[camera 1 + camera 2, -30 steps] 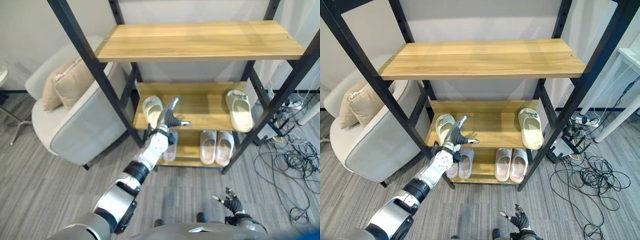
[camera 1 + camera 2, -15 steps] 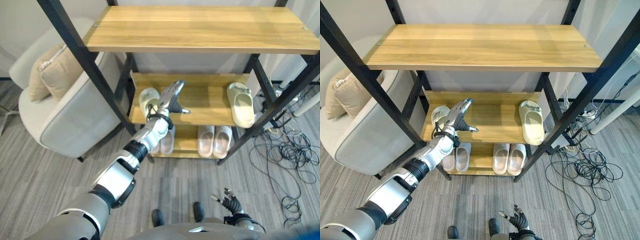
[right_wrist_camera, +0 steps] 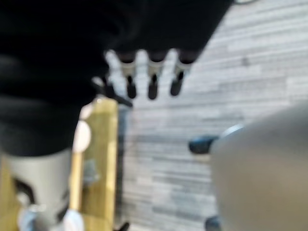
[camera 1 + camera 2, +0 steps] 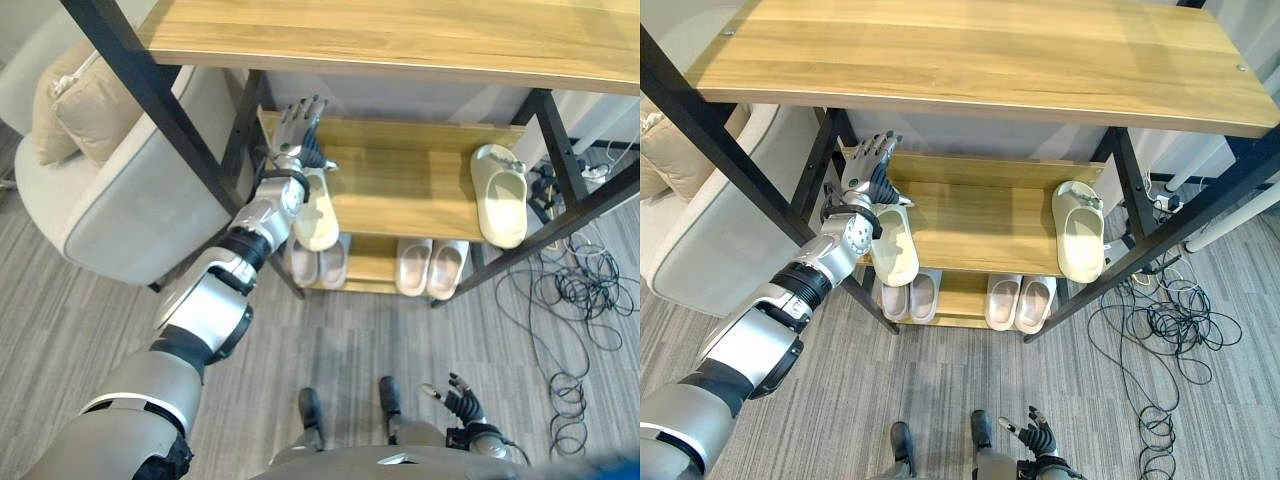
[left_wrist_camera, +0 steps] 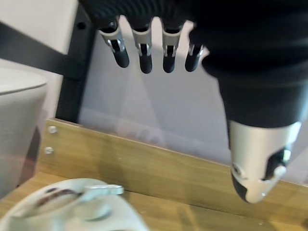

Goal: Arrange the slippers neatly on the shoe rack.

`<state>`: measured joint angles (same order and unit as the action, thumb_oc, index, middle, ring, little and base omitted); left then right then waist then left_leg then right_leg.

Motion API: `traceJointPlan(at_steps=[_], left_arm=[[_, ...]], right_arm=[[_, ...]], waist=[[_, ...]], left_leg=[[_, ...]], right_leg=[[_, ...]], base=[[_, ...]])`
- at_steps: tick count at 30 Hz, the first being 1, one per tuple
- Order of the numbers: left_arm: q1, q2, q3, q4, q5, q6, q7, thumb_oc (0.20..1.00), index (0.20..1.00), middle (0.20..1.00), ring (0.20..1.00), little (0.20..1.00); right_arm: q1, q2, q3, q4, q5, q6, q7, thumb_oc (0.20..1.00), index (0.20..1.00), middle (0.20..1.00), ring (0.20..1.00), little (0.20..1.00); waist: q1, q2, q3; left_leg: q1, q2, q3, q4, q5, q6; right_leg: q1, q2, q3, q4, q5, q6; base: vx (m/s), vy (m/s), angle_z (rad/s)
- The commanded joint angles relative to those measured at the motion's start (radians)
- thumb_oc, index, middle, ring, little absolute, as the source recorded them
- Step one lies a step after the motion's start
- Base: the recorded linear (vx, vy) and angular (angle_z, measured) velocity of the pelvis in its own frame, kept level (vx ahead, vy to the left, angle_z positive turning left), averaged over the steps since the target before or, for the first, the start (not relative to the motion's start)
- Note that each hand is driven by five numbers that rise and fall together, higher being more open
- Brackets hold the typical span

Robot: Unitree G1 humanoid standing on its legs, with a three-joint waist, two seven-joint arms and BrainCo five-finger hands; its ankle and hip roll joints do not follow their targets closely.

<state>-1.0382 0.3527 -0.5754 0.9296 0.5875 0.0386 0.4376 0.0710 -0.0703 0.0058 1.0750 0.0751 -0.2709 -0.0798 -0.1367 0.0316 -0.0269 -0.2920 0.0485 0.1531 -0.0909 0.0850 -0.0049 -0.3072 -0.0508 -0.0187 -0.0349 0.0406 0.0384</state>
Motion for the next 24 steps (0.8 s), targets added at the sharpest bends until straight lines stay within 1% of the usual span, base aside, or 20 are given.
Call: traceJointPlan(at_steps=[1, 2, 3, 4, 7, 8, 11, 14, 15, 17, 18, 24], left_arm=[[-0.099, 0.004, 0.024, 0.049, 0.060, 0.021, -0.027, 1.000, 1.000, 1.000, 1.000, 1.000], [-0.095, 0.007, 0.017, 0.043, 0.058, 0.023, -0.060, 1.000, 1.000, 1.000, 1.000, 1.000], [-0.093, 0.011, 0.009, 0.035, 0.061, 0.018, -0.073, 1.000, 1.000, 1.000, 1.000, 1.000], [-0.070, 0.020, 0.008, -0.006, 0.075, 0.016, -0.087, 1.000, 1.000, 1.000, 1.000, 1.000], [-0.066, 0.014, -0.014, -0.002, 0.082, 0.015, -0.089, 1.000, 1.000, 1.000, 1.000, 1.000], [-0.073, 0.005, -0.022, 0.025, 0.083, 0.019, -0.084, 1.000, 1.000, 1.000, 1.000, 1.000], [-0.080, 0.004, -0.043, 0.038, 0.089, 0.020, -0.089, 1.000, 1.000, 1.000, 1.000, 1.000], [-0.082, -0.001, -0.055, 0.047, 0.097, 0.029, -0.094, 1.000, 1.000, 1.000, 1.000, 1.000], [-0.091, -0.011, -0.074, 0.076, 0.113, 0.045, -0.093, 1.000, 1.000, 1.000, 1.000, 1.000], [-0.105, -0.027, -0.088, 0.129, 0.132, 0.064, -0.070, 1.000, 1.000, 1.000, 1.000, 1.000], [-0.126, -0.045, -0.112, 0.183, 0.155, 0.091, -0.048, 1.000, 1.000, 1.000, 1.000, 1.000], [-0.160, -0.087, -0.137, 0.246, 0.186, 0.125, -0.003, 1.000, 1.000, 1.000, 1.000, 1.000]], right_arm=[[0.104, 0.027, 0.017, 0.015, -0.018, 0.020, 0.004, 1.000, 1.000, 1.000, 1.000, 1.000], [0.102, 0.026, 0.019, 0.009, -0.018, 0.016, 0.004, 1.000, 1.000, 1.000, 1.000, 1.000], [0.100, 0.024, 0.019, 0.006, -0.019, 0.015, 0.005, 1.000, 1.000, 1.000, 1.000, 1.000], [0.079, 0.030, 0.010, 0.002, -0.005, 0.010, -0.001, 1.000, 1.000, 1.000, 1.000, 1.000], [0.098, 0.024, 0.032, -0.009, -0.024, 0.009, -0.017, 1.000, 1.000, 1.000, 1.000, 1.000], [0.117, 0.017, 0.042, -0.027, -0.034, 0.006, -0.019, 1.000, 1.000, 1.000, 1.000, 1.000], [0.122, 0.014, 0.043, -0.031, -0.040, 0.001, -0.023, 1.000, 1.000, 1.000, 1.000, 1.000], [0.118, 0.015, 0.039, -0.028, -0.041, 0.000, -0.027, 1.000, 1.000, 1.000, 1.000, 1.000], [0.106, 0.016, 0.035, -0.022, -0.042, 0.000, -0.032, 1.000, 1.000, 1.000, 1.000, 1.000], [0.094, 0.017, 0.032, -0.017, -0.042, 0.000, -0.033, 1.000, 1.000, 1.000, 1.000, 1.000], [0.080, 0.017, 0.029, -0.011, -0.042, 0.003, -0.034, 1.000, 1.000, 1.000, 1.000, 1.000], [0.072, 0.015, 0.025, 0.005, -0.039, 0.005, -0.032, 1.000, 1.000, 1.000, 1.000, 1.000]], waist=[[0.002, 0.029, 0.037], [0.002, 0.031, 0.042], [0.002, 0.032, 0.045], [0.008, 0.034, 0.047], [0.010, 0.036, 0.050], [0.007, 0.039, 0.058], [0.006, 0.044, 0.066], [0.007, 0.047, 0.070], [0.005, 0.050, 0.074], [0.003, 0.051, 0.080], [0.000, 0.051, 0.086], [0.002, 0.048, 0.092]], left_leg=[[0.036, -0.044, -0.019, 0.004, -0.036, 0.015], [0.038, -0.043, -0.021, 0.004, -0.036, 0.015], [0.038, -0.044, -0.021, 0.004, -0.036, 0.015], [0.036, -0.046, -0.026, 0.004, -0.033, 0.015], [0.035, -0.046, -0.026, 0.004, -0.033, 0.015], [0.034, -0.047, -0.023, 0.004, -0.032, 0.015], [0.034, -0.047, -0.022, 0.004, -0.033, 0.016], [0.033, -0.048, -0.022, 0.004, -0.033, 0.016], [0.031, -0.048, -0.022, 0.004, -0.032, 0.016], [0.029, -0.048, -0.022, 0.004, -0.033, 0.016], [0.025, -0.049, -0.020, 0.004, -0.033, 0.015], [0.018, -0.050, -0.022, 0.004, -0.035, 0.016]], right_leg=[[0.062, 0.004, 0.051, 0.050, -0.091, 0.018], [0.061, 0.004, 0.048, 0.053, -0.092, 0.017], [0.060, 0.004, 0.049, 0.053, -0.091, 0.017], [0.061, 0.004, 0.046, 0.051, -0.089, 0.018], [0.059, 0.003, 0.043, 0.049, -0.088, 0.018], [0.053, 0.004, 0.045, 0.053, -0.087, 0.020], [0.049, 0.005, 0.047, 0.056, -0.089, 0.019], [0.048, 0.006, 0.048, 0.057, -0.089, 0.019], [0.046, 0.005, 0.047, 0.056, -0.088, 0.018], [0.044, 0.004, 0.048, 0.056, -0.087, 0.019], [0.042, 0.003, 0.049, 0.054, -0.086, 0.020], [0.040, -0.001, 0.048, 0.044, -0.082, 0.022]], base=[[0.00, 0.000, 0.00], [0.00, 0.000, 0.00], [0.00, 0.000, 0.00], [-0.01, -0.008, 0.04], [-0.02, -0.003, 0.10], [-0.03, 0.013, 0.08], [-0.01, 0.005, 0.01], [0.00, 0.000, 0.00], [0.00, 0.000, 0.00], [0.00, 0.000, 0.00], [0.00, 0.000, 0.00], [0.00, 0.000, 0.01]])
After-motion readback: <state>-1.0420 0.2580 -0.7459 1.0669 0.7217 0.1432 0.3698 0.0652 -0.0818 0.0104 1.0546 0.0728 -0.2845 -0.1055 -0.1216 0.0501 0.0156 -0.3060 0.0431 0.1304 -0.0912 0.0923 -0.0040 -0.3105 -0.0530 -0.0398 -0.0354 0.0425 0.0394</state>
